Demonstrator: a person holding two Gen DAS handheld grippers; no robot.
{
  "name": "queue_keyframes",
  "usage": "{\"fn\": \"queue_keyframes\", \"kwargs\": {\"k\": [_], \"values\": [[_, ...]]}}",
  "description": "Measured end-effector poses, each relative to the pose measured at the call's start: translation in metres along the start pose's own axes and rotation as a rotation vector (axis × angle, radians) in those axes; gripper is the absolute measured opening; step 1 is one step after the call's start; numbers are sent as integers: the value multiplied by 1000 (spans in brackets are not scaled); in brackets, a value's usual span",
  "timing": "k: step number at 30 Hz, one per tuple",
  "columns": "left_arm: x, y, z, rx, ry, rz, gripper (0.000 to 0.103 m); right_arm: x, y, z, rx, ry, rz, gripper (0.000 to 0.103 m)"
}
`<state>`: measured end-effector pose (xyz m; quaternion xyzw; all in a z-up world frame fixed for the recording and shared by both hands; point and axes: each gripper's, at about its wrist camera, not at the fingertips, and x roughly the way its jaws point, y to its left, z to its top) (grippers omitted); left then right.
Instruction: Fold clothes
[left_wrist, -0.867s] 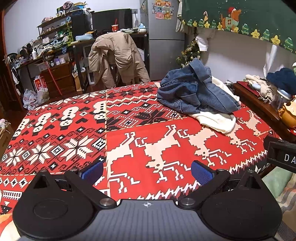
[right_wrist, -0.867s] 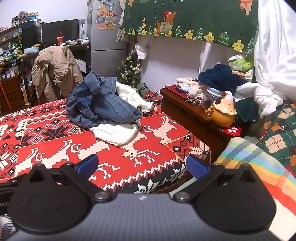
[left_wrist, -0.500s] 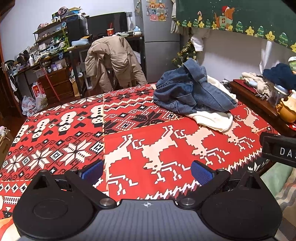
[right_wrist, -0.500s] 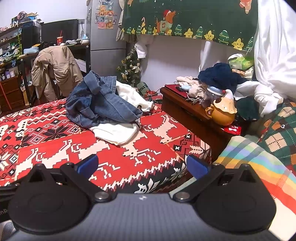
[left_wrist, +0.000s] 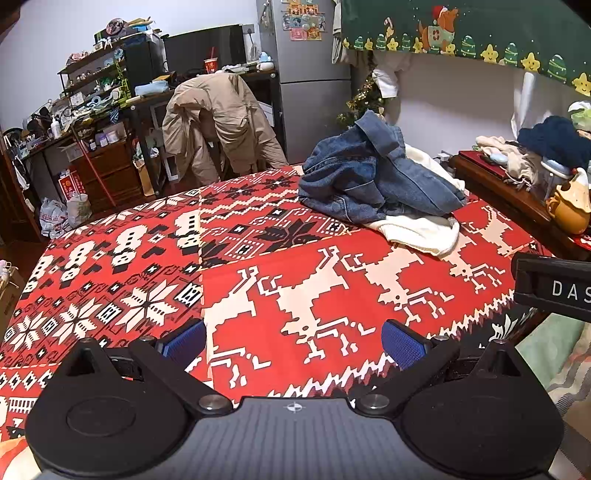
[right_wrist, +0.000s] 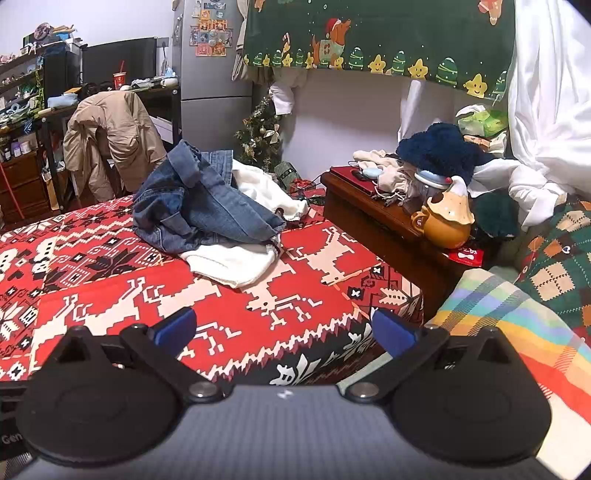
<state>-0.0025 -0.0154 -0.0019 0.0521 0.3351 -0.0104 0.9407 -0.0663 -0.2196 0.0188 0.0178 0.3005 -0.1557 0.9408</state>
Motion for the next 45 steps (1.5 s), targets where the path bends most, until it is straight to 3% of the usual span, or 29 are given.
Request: {"fn": "queue_keyframes", "kwargs": {"k": [45], "values": [[7, 2, 1, -17, 30, -25, 102, -1, 1, 0, -4, 2, 6, 102]]}}
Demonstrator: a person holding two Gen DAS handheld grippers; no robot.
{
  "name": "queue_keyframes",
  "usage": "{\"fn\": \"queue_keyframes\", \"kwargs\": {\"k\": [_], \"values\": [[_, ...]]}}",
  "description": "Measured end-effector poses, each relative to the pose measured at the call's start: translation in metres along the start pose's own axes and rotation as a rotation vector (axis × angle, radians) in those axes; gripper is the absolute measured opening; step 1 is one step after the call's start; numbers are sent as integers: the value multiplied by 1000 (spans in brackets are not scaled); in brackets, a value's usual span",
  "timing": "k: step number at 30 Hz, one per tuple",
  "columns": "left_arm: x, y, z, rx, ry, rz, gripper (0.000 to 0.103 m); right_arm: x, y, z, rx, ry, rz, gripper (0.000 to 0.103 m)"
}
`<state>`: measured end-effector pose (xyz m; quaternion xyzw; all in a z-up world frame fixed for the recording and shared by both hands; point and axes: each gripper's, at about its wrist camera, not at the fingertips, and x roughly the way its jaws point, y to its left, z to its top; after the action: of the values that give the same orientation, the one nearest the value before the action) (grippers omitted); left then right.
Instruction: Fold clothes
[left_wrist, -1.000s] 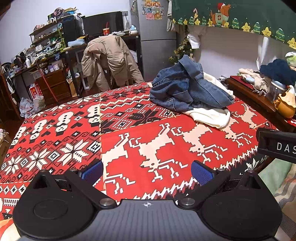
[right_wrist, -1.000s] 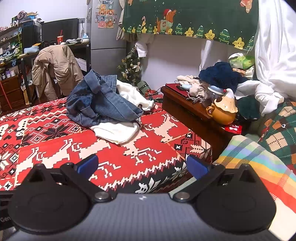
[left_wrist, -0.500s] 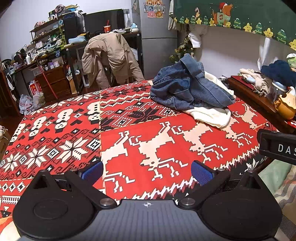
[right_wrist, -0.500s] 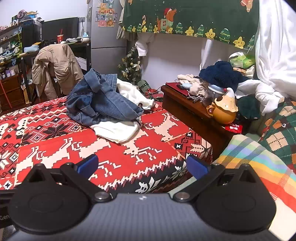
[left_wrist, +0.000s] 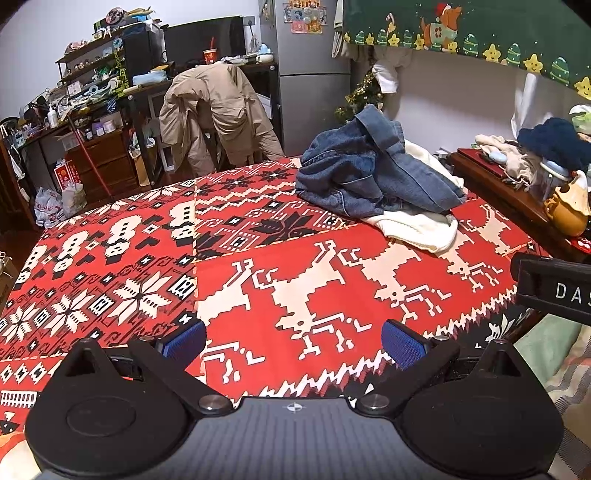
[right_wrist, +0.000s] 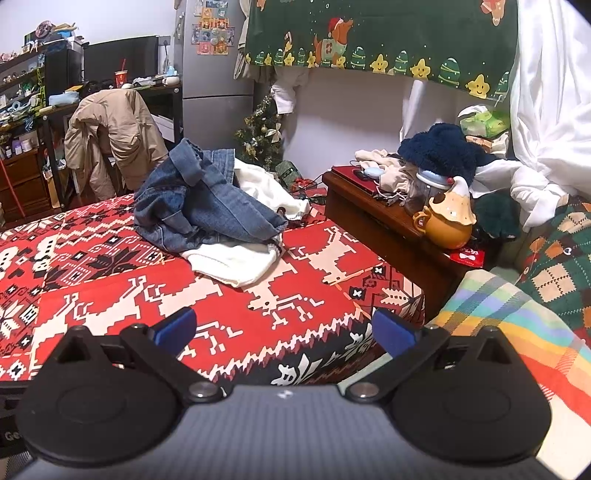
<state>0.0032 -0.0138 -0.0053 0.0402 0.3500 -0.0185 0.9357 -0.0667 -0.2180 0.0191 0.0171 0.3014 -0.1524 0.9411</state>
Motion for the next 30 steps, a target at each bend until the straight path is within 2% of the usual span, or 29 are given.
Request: {"fn": "queue_keyframes", "kwargs": {"k": [8, 14, 18, 23, 27, 30], "values": [[8, -6, 8, 30, 9, -5, 102, 3, 0, 7, -2, 12, 24, 102], [20, -12, 24, 65, -28, 24, 101, 18, 1, 20, 6, 22, 45, 102], [40, -8, 41, 13, -21, -4, 101, 34, 0, 33, 25, 30, 56, 102], [76, -9, 63, -25, -38, 26, 101, 56, 0, 50, 48, 1, 36, 102], [101, -15, 76, -16, -59, -10, 101, 78, 1, 63, 63, -76, 33, 102], [118, -18, 87, -21, -61, -66, 101, 102, 8, 77, 31, -67, 23, 102]]}}
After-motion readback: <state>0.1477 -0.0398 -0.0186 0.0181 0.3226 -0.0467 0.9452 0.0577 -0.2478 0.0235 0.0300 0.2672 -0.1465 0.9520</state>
